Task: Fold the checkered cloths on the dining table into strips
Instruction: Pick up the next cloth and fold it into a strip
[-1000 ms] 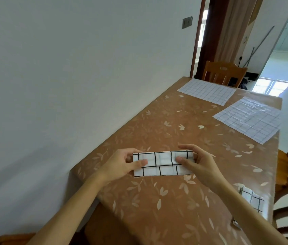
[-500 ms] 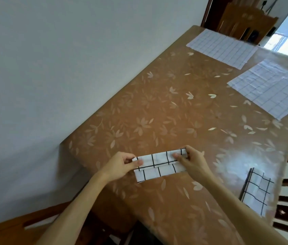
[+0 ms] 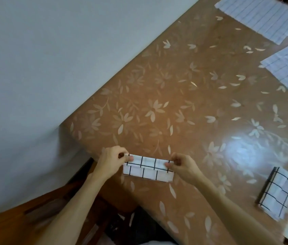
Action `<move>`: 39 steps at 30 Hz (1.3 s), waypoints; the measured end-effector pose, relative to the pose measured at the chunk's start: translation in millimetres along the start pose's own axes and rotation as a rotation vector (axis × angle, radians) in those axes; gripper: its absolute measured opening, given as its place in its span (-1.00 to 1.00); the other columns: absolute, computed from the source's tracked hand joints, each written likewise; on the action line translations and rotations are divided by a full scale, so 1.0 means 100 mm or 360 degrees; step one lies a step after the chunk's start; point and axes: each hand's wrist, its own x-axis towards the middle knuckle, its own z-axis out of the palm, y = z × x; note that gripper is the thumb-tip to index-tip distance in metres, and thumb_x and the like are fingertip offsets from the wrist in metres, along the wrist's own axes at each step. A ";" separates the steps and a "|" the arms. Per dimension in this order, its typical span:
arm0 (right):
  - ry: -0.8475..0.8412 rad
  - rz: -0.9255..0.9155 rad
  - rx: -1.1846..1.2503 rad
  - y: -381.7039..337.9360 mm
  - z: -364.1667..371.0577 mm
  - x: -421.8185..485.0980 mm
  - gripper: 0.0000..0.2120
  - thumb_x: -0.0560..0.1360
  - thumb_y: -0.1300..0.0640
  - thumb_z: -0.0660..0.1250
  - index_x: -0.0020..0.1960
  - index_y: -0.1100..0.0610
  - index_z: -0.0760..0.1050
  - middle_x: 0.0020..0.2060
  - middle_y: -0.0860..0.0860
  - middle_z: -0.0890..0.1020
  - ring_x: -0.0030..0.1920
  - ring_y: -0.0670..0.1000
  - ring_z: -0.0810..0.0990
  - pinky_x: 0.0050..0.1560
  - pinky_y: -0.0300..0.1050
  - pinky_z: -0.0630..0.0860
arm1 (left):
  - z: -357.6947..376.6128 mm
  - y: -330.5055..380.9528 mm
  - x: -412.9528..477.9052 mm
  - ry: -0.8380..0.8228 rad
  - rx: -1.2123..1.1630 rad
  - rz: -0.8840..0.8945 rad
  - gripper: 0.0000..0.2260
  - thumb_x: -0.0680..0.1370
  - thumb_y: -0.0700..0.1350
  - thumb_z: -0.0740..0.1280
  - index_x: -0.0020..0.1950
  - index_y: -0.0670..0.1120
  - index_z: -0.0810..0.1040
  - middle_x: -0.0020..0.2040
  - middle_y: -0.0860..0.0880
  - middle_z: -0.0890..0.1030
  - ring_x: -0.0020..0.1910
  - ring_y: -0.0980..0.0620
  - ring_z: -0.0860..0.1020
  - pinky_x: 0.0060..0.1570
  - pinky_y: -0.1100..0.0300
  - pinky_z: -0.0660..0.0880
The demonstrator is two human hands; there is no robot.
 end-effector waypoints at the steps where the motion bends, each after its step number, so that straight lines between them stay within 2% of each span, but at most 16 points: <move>1: -0.0015 0.0040 -0.0062 -0.02 0.08 -0.01 -0.81 0.47 -0.01 0.46 -0.20 0.06 0.53 -0.33 -0.03 0.59 -0.36 -0.09 0.49 -0.34 -0.29 0.43 | 0.00 -0.02 0.04 0.0068 0.0067 0.0042 -0.82 0.48 0.12 0.49 -0.13 0.03 0.66 -0.20 0.09 0.60 -0.20 0.09 0.56 -0.21 0.16 0.46; 3: -0.0053 0.0088 -0.0132 -0.04 0.26 -0.02 -0.81 0.49 0.02 0.43 -0.21 0.08 0.50 -0.30 0.00 0.61 -0.34 -0.06 0.52 -0.40 -0.27 0.42 | 0.01 -0.05 0.12 0.0120 0.0136 0.0118 -0.86 0.54 0.08 0.44 -0.06 0.03 0.63 -0.17 0.08 0.55 -0.15 0.05 0.54 -0.18 0.12 0.48; 7: -0.0020 0.0148 -0.0320 -0.04 0.50 -0.04 -0.83 0.46 -0.01 0.28 -0.18 0.08 0.47 -0.33 0.02 0.67 -0.26 0.06 0.64 -0.24 0.02 0.60 | 0.10 -0.01 0.31 0.0145 0.0215 0.0238 -0.86 0.60 0.03 0.36 0.12 0.03 0.61 -0.12 0.12 0.48 -0.09 0.05 0.51 -0.19 0.17 0.41; 9: 0.0040 0.0157 -0.0440 0.01 0.54 -0.02 -0.81 0.41 0.00 0.20 -0.11 0.06 0.52 -0.34 0.01 0.62 -0.28 0.10 0.61 -0.31 0.02 0.56 | 0.15 0.02 0.38 0.0134 0.0246 0.0253 -0.81 0.60 0.03 0.38 0.17 0.01 0.58 -0.09 0.11 0.50 -0.10 0.08 0.49 -0.19 0.23 0.34; 12: 0.0127 0.0151 -0.0597 0.03 0.52 -0.08 -0.79 0.43 0.09 0.22 0.01 -0.01 0.57 -0.21 0.00 0.63 -0.24 0.08 0.59 -0.38 -0.10 0.44 | 0.23 0.06 0.46 0.0056 0.0220 0.0262 -0.78 0.56 0.05 0.42 0.14 0.00 0.59 -0.09 0.11 0.58 -0.12 0.10 0.55 -0.19 0.25 0.38; 15: 0.0230 0.0234 -0.0785 0.09 0.43 -0.15 -0.81 0.50 0.10 0.29 0.08 0.07 0.58 0.02 0.08 0.56 -0.04 0.12 0.56 -0.23 -0.08 0.47 | 0.36 0.13 0.48 -0.0029 0.0333 0.0366 -0.75 0.54 0.07 0.44 0.14 -0.01 0.59 -0.08 0.09 0.61 -0.10 0.08 0.57 -0.17 0.21 0.50; 17: 0.0306 0.0246 -0.0968 0.11 0.39 -0.17 -0.72 0.51 0.04 0.37 0.17 0.14 0.53 0.13 0.10 0.51 0.16 0.15 0.52 0.03 -0.04 0.52 | 0.47 0.14 0.48 0.0104 0.0492 0.0514 -0.74 0.51 0.01 0.48 0.13 -0.07 0.61 -0.03 0.00 0.59 -0.07 0.02 0.57 -0.18 0.14 0.59; 20: 0.0451 -0.0263 -0.1103 0.12 0.51 -0.16 -0.57 0.39 0.25 0.45 0.24 0.18 0.50 0.25 0.14 0.52 0.24 0.21 0.55 0.22 0.02 0.50 | 0.63 0.08 0.41 0.0415 0.0628 0.0842 -0.78 0.42 -0.22 0.56 0.02 -0.13 0.63 0.02 -0.11 0.58 -0.08 -0.04 0.56 -0.13 0.15 0.60; 22: 0.0430 -0.0649 -0.1142 0.14 0.70 -0.13 -0.51 0.41 0.27 0.33 0.34 0.20 0.49 0.37 0.14 0.52 0.36 0.18 0.52 0.32 0.02 0.47 | 0.76 0.04 0.32 0.0468 0.0672 0.1118 -0.81 0.41 -0.34 0.49 -0.06 -0.12 0.63 -0.04 -0.09 0.60 -0.09 -0.05 0.56 -0.07 0.12 0.58; 23: 0.0373 -0.0739 -0.1198 0.15 0.81 -0.13 -0.51 0.46 0.19 0.24 0.39 0.21 0.47 0.43 0.14 0.47 0.42 0.14 0.48 0.39 0.01 0.40 | 0.80 0.02 0.28 0.0449 0.0663 0.1206 -0.83 0.43 -0.34 0.45 -0.05 -0.12 0.64 -0.05 -0.07 0.62 -0.08 -0.05 0.58 -0.02 0.11 0.59; 25: 0.0215 -0.0715 -0.1288 0.17 1.00 -0.15 -0.44 0.55 0.02 0.09 0.48 0.26 0.37 0.51 0.17 0.33 0.49 0.15 0.36 0.47 0.08 0.21 | 0.85 -0.06 0.23 0.0384 0.0620 0.1257 -0.81 0.48 -0.30 0.42 0.07 -0.14 0.66 0.02 -0.07 0.65 0.00 -0.04 0.60 0.07 0.08 0.59; 27: 0.0139 -0.0638 -0.1352 0.23 1.11 -0.14 -0.32 0.59 -0.16 0.04 0.53 0.29 0.26 0.54 0.19 0.24 0.54 0.16 0.26 0.47 0.17 0.10 | 0.85 -0.19 0.17 0.0270 0.0755 0.1277 -0.67 0.53 -0.26 0.40 0.29 -0.18 0.61 0.22 -0.10 0.63 0.19 -0.05 0.58 0.24 0.07 0.55; 29: 0.0127 -0.0608 -0.1367 0.27 1.14 -0.13 -0.24 0.57 -0.26 0.03 0.55 0.28 0.20 0.55 0.19 0.23 0.56 0.15 0.21 0.49 0.16 0.08 | 0.81 -0.35 0.11 0.0106 0.0946 0.1308 -0.57 0.63 -0.18 0.26 0.51 -0.18 0.41 0.49 -0.17 0.44 0.47 -0.11 0.42 0.44 0.04 0.39; 31: 0.0109 -0.0606 -0.1377 0.31 1.14 -0.12 -0.19 0.57 -0.31 0.02 0.57 0.27 0.12 0.56 0.18 0.19 0.57 0.14 0.19 0.49 0.13 0.06 | 0.74 -0.42 0.04 -0.0071 0.0990 0.1216 -0.52 0.70 -0.03 0.12 0.62 -0.12 0.21 0.64 -0.12 0.17 0.62 -0.07 0.16 0.56 0.02 0.18; 34: 0.0104 -0.0533 -0.1341 0.39 1.12 -0.18 -0.15 0.57 -0.36 -0.03 0.58 0.27 0.07 0.59 0.17 0.11 0.59 0.14 0.12 0.50 0.09 0.04 | 0.68 -0.43 0.00 -0.0203 0.1081 0.1013 -0.41 0.69 0.21 0.02 0.66 0.00 0.01 0.67 -0.02 -0.02 0.65 -0.04 -0.01 0.58 -0.07 0.05; 39: 0.0171 -0.0452 -0.1295 0.64 1.00 -0.43 -0.18 0.59 -0.36 -0.04 0.59 0.25 0.09 0.59 0.15 0.12 0.60 0.12 0.05 0.50 0.05 0.04 | 0.62 -0.51 -0.04 -0.0185 0.1183 0.0860 -0.34 0.66 0.30 -0.02 0.66 -0.01 -0.05 0.68 0.00 -0.07 0.65 -0.05 -0.03 0.56 -0.14 0.08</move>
